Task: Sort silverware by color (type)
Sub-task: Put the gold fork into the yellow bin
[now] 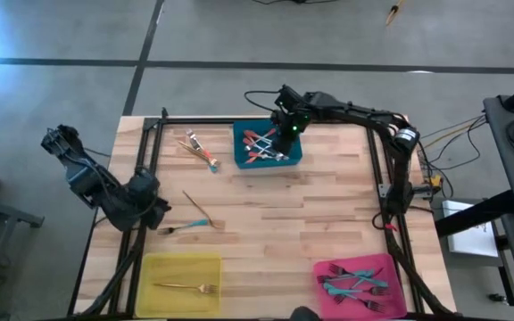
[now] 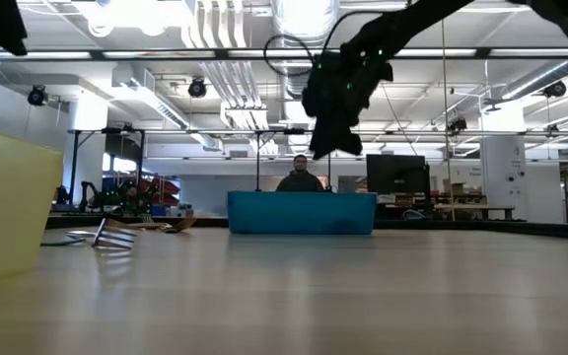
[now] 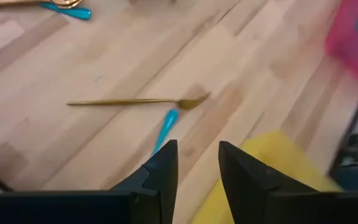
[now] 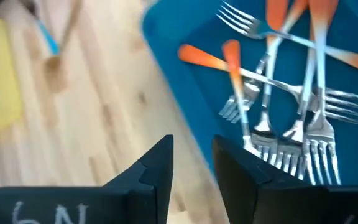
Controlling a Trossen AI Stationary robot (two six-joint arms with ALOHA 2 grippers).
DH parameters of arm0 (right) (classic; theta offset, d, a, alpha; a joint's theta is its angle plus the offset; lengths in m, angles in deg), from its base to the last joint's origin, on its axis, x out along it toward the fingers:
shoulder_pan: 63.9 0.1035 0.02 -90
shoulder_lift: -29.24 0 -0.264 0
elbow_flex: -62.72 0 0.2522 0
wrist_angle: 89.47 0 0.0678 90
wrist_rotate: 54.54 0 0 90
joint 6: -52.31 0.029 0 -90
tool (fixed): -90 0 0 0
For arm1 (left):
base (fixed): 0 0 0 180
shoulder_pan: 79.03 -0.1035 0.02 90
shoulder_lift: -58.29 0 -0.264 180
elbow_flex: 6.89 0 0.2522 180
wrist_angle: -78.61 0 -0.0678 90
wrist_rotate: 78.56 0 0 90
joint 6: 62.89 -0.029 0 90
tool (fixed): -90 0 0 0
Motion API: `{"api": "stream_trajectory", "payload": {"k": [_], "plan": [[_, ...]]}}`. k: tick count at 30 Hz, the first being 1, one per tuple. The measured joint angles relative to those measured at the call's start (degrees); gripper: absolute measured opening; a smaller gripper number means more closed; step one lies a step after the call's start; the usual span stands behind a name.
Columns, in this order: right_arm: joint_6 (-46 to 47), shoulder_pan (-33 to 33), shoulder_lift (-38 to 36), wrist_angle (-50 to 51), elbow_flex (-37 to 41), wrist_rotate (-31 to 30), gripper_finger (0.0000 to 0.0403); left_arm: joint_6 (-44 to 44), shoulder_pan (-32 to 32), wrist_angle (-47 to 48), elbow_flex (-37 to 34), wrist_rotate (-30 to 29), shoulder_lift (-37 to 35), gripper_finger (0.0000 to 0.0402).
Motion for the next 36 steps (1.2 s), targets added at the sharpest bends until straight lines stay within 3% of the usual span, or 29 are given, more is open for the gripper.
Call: {"api": "stream_trajectory", "payload": {"k": [9, 15, 19, 25, 30, 36], "plan": [[6.8, 5.3, -8.7, 0.5, 0.0, -0.7, 0.0104, -11.3, 0.0, -3.5, -5.3, 1.2, 0.8, 0.0099], [10.2, 13.4, -12.8, 1.1, 0.0, -13.7, 0.0100, -22.1, 0.0, -13.7, -11.1, 7.1, 0.8, 0.0099], [15.1, 18.2, -13.9, 3.9, -0.1, -20.8, 0.0102, -27.9, -0.3, -17.1, -15.0, 7.2, 0.8, 0.0099], [22.7, 22.9, -14.3, 10.7, -0.1, -22.0, 0.0105, -32.0, -3.3, -18.0, -19.6, 7.1, 0.9, 0.0099], [23.7, 26.1, -14.2, 13.5, 0.1, -27.6, 0.0107, -32.0, -6.4, -20.9, -22.9, 7.6, 1.0, 0.0099], [23.7, 26.7, -14.2, 13.4, 0.2, -29.0, 0.0113, -36.3, -10.2, -24.4, -24.8, 9.3, 1.0, 0.0099]]}}
